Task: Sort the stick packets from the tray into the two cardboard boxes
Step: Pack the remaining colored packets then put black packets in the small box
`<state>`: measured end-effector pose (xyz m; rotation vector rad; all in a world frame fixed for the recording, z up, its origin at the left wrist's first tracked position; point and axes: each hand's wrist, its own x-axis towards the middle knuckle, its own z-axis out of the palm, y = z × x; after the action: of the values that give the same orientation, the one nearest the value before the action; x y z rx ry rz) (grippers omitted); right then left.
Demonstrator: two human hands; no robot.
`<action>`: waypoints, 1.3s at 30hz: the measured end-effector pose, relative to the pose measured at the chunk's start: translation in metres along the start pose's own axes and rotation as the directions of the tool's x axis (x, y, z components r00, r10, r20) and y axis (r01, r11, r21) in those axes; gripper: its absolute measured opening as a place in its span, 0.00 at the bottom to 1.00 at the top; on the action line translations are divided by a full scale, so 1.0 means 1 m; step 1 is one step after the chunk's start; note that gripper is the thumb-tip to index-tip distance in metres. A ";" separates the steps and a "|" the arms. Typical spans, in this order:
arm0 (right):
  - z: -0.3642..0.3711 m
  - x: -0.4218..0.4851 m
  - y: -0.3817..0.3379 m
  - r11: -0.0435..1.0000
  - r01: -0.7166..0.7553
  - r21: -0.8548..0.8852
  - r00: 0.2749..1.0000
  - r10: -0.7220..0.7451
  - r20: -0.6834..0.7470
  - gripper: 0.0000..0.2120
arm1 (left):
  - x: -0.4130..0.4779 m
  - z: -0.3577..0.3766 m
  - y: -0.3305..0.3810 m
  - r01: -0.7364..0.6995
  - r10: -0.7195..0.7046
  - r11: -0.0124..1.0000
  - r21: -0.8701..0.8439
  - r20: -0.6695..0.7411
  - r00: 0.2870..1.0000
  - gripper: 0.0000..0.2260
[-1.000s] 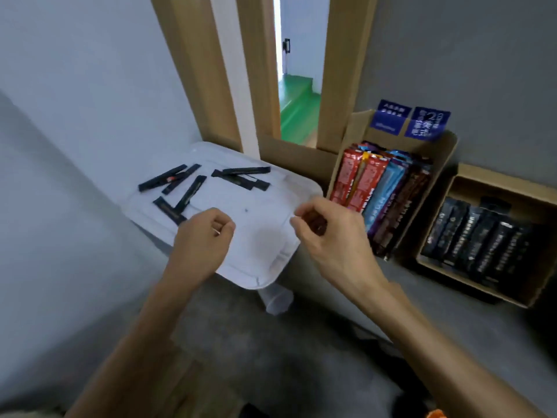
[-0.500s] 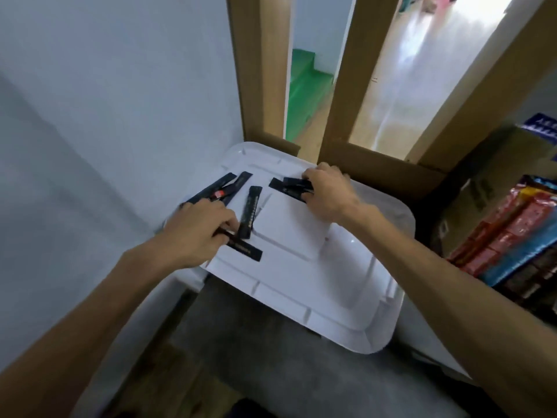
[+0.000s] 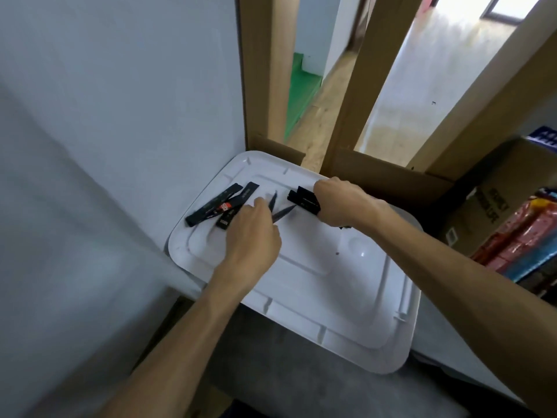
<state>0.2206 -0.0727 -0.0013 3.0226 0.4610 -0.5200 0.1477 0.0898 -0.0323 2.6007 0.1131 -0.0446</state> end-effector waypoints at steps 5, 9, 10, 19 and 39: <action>-0.004 -0.004 -0.005 1.000 0.005 -0.022 1.000 -0.005 -0.016 0.05 | -0.001 -0.001 -0.001 -0.001 0.001 1.000 -0.011 0.003 1.000 0.11; -0.006 -0.006 -0.004 1.000 -0.017 0.003 0.999 0.017 -0.037 0.02 | 0.006 -0.023 -0.014 -0.003 0.047 0.969 0.249 -0.172 0.984 0.08; -0.004 -0.006 -0.002 1.000 -0.019 0.008 0.999 0.019 -0.038 0.01 | 0.011 -0.028 -0.018 0.017 0.047 0.946 0.322 -0.191 0.981 0.09; 0.018 -0.010 0.004 0.983 -0.070 0.169 0.988 0.091 -0.123 0.10 | 0.033 -0.013 -0.037 -0.065 0.148 0.690 0.721 -0.052 0.988 0.12; 0.014 -0.069 -0.035 0.301 0.125 0.945 0.925 0.310 -0.220 0.06 | -0.009 -0.006 0.055 0.138 -0.304 0.480 -0.867 -0.017 0.952 0.09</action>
<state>0.1439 -0.0601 0.0092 4.3578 -0.1900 -0.2032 0.1440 0.0453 0.0014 1.5367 0.4254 0.1194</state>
